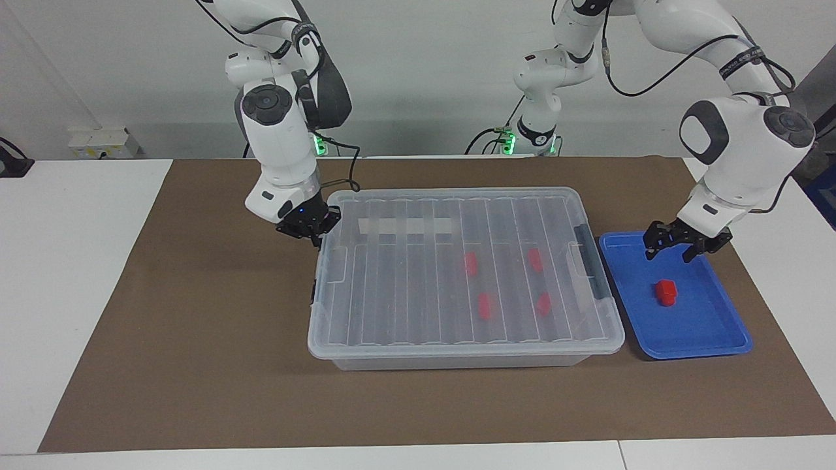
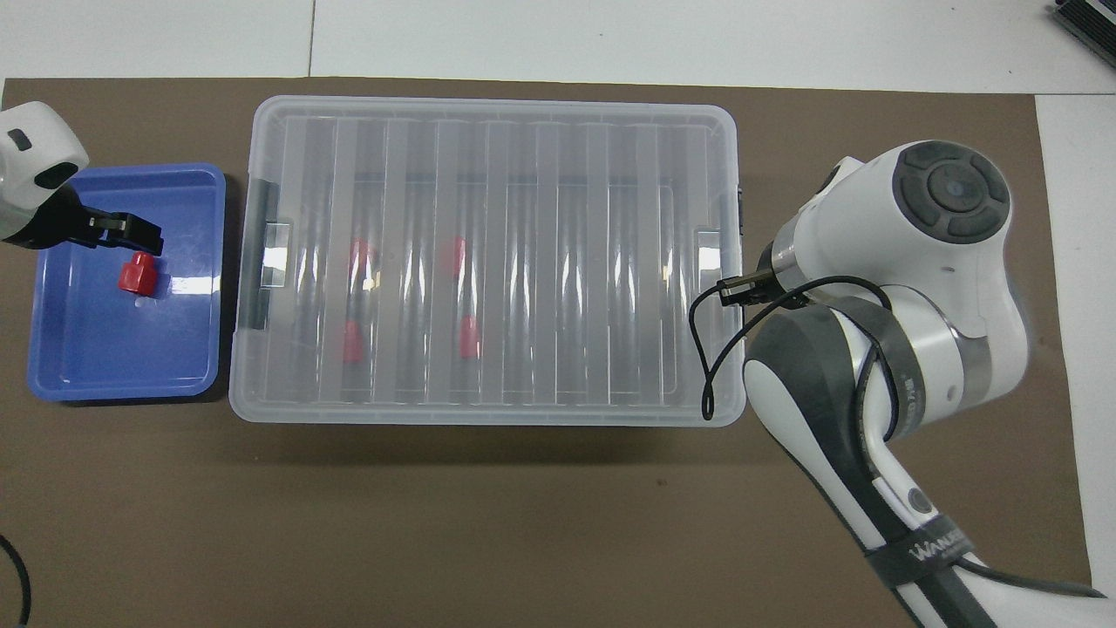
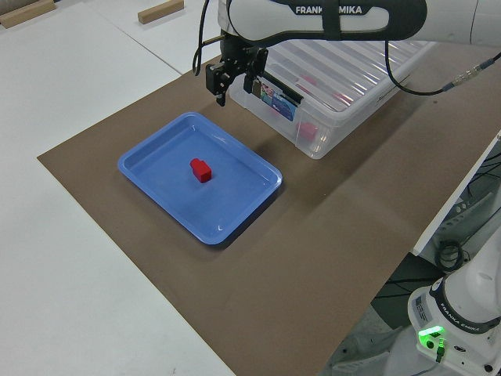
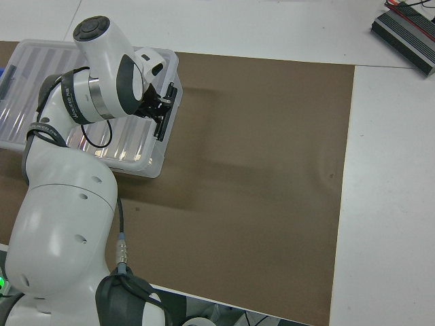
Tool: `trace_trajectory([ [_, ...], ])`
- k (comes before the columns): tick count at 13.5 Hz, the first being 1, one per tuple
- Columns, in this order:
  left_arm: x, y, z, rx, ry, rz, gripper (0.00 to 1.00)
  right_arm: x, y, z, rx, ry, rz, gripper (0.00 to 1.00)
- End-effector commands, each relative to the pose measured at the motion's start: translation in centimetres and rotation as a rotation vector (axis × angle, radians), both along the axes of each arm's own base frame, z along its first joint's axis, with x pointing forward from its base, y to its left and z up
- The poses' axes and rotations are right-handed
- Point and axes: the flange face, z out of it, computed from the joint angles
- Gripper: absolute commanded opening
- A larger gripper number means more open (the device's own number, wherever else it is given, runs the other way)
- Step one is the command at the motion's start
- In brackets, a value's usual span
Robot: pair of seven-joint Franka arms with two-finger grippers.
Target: Place red block in blue tray from box
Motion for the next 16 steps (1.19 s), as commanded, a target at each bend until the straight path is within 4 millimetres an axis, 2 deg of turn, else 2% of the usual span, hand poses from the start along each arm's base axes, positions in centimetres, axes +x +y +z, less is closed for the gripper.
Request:
trace_trajectory([
  [1,-0.7,-2.6,3.2,-0.009,-0.003,0.005,1.00,-0.5,-0.7,0.4,0.024,-0.006,0.010,0.00],
  [4,-2.3,-3.3,6.0,-0.005,-0.016,-0.004,1.00,-0.4,-2.1,1.5,0.023,-0.012,-0.009,0.00],
  [6,-3.1,-4.6,7.3,-0.007,-0.022,-0.019,1.00,-0.2,-5.3,2.7,0.025,-0.022,-0.092,0.00],
  [7,-3.5,-4.6,7.7,-0.006,-0.019,-0.017,1.00,-0.3,-6.6,3.2,0.022,-0.012,-0.148,0.00],
  [8,-3.9,-4.5,8.0,-0.006,-0.018,-0.017,1.00,-0.6,-8.1,4.0,0.020,-0.010,-0.202,0.52],
  [9,-4.4,-4.6,8.7,-0.003,-0.027,-0.014,1.00,-0.9,-9.1,4.8,0.020,-0.013,-0.239,0.99],
  [11,-6.3,-4.7,11.7,0.003,-0.027,-0.011,1.00,-1.6,-11.0,6.6,0.008,-0.025,-0.314,1.00],
  [16,-7.2,-3.8,11.3,0.007,-0.031,-0.002,1.00,-1.8,-14.2,13.1,0.002,-0.018,-0.417,1.00],
])
